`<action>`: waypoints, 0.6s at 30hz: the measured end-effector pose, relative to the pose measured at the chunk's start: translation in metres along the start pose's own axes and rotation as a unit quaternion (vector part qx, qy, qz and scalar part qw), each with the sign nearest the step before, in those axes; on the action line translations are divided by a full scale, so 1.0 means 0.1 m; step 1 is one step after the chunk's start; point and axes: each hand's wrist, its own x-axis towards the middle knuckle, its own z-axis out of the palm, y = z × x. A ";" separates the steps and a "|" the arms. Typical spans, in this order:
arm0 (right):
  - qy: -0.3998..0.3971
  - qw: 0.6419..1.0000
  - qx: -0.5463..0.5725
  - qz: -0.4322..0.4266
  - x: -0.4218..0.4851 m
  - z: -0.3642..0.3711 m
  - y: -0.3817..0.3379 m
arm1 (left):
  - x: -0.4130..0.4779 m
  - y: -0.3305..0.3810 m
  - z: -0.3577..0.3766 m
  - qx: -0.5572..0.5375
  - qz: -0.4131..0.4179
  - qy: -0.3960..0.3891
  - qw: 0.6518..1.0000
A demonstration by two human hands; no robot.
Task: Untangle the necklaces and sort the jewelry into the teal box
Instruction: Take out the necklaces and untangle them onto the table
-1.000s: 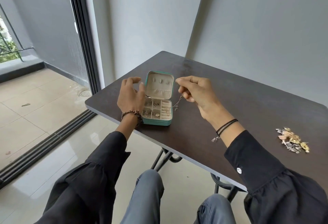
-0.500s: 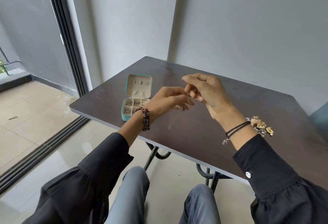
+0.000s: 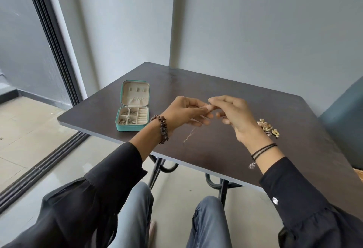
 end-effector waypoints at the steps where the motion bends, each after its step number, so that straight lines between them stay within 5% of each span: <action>1: -0.001 1.000 0.001 0.003 -0.01 -0.02 0.03 | 0.01 0.01 0.02 -0.003 -0.005 0.001 1.000; 7: 0.007 0.999 0.018 0.026 -0.06 -0.10 0.12 | 0.12 0.10 0.11 0.010 -0.021 0.034 0.999; 14: -0.062 0.983 0.163 0.052 -0.12 -0.07 0.11 | 0.19 0.14 0.15 0.034 -0.018 0.048 0.998; 18: -0.040 0.986 0.157 0.044 -0.11 -0.07 0.13 | 0.23 0.09 0.10 0.147 0.014 0.075 0.986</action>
